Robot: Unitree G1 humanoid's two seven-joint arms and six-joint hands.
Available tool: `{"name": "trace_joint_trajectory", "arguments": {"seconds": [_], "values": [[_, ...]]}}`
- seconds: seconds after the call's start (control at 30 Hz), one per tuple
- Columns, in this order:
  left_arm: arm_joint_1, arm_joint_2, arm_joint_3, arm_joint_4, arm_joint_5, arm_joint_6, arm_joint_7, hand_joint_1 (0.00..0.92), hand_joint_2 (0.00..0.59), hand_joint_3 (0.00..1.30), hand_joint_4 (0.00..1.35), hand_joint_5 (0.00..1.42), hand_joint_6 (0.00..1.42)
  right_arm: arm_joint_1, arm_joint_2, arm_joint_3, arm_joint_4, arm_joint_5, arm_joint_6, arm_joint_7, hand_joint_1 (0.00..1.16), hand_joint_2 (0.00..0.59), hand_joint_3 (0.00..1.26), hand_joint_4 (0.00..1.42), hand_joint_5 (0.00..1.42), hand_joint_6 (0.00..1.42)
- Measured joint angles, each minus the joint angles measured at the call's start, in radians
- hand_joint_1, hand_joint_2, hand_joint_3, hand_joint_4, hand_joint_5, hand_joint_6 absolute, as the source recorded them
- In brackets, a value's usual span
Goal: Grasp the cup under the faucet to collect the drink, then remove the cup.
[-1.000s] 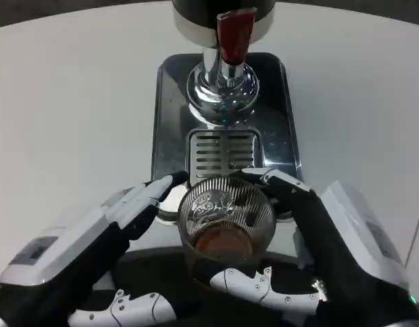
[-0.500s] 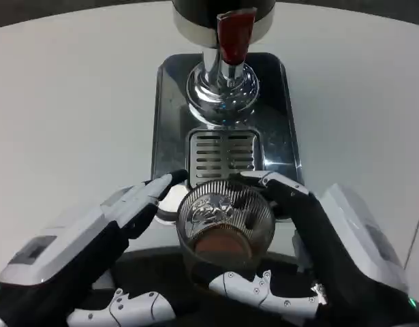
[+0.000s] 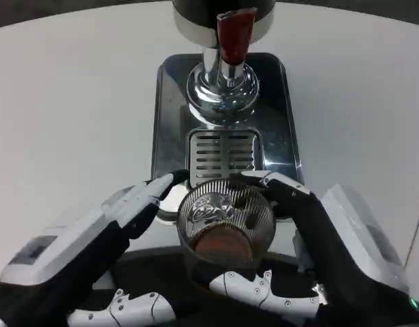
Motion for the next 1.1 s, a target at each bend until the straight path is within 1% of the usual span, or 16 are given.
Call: {"name": "trace_joint_trajectory", "arguments": {"seconds": [0.43,0.6,0.77,1.1], "values": [[-0.026,0.001,-0.007,0.022,-0.017,-0.001,0.000,0.000,0.078,0.00,0.00,0.00,0.00,0.004,0.000,-0.004,0.000,-0.006,0.000,0.000,1.00,0.230,0.91,1.22,1.41,1.42],[-0.038,0.002,-0.025,0.036,-0.019,-0.003,0.000,0.000,0.078,0.00,0.00,0.00,0.00,0.007,0.001,-0.007,-0.008,-0.011,0.000,0.004,1.00,0.230,0.91,1.22,1.41,1.42],[-0.055,0.004,-0.033,0.044,-0.019,-0.011,0.000,0.000,0.078,0.00,0.00,0.00,0.00,0.011,0.013,-0.011,-0.023,-0.021,0.000,0.008,1.00,0.230,0.91,1.22,1.41,1.42],[-0.075,0.007,-0.047,0.068,-0.019,-0.014,0.000,0.000,0.078,0.00,0.00,0.00,0.00,0.014,0.019,-0.019,-0.024,-0.026,0.000,0.015,1.00,0.230,0.91,1.22,1.41,1.42]]}}
